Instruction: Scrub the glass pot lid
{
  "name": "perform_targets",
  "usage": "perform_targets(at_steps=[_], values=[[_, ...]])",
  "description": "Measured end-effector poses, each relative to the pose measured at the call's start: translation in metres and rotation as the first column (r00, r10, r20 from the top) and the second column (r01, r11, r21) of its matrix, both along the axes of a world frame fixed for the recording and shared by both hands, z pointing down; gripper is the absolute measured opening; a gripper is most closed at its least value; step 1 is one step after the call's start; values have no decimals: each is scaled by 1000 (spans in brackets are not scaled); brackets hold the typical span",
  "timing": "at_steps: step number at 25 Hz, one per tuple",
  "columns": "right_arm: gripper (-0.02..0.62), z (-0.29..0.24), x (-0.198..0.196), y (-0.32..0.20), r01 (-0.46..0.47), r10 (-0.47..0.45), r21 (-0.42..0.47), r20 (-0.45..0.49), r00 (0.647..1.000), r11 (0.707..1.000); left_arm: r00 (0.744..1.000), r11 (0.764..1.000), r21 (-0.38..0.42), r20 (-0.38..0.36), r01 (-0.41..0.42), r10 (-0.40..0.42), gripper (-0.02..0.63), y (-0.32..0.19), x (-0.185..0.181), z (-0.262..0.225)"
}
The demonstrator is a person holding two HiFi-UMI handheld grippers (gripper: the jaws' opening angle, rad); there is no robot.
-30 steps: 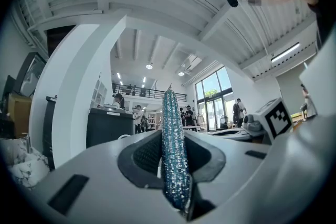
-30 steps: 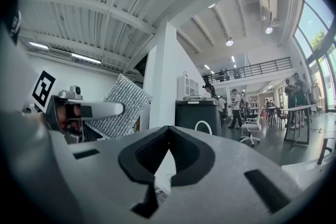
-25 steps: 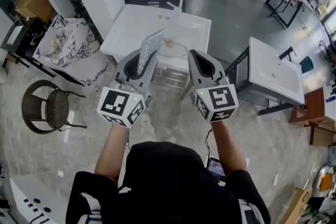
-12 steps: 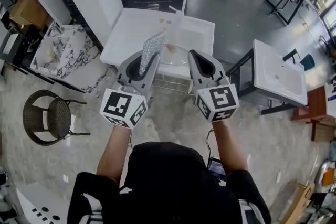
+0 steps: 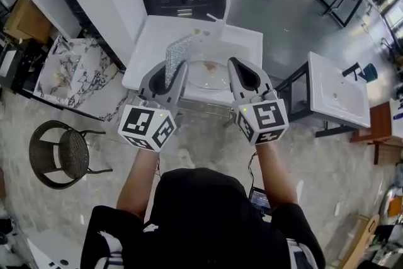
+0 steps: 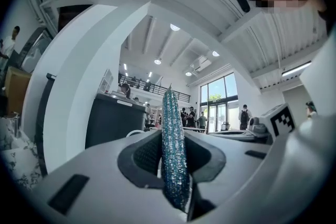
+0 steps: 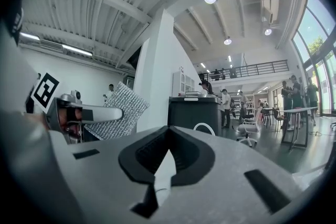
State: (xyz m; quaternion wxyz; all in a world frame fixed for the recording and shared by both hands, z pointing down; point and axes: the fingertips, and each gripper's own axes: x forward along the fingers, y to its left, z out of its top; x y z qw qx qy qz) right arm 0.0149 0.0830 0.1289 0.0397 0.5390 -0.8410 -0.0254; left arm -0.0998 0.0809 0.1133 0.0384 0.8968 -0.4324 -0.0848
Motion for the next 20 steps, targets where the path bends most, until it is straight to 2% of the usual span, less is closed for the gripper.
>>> perform_targets(at_steps=[20], values=[[0,16,-31,-66,-137,136,-30,-40,990,990,988,988,-27,-12,-152,151,75,-74,-33,19]])
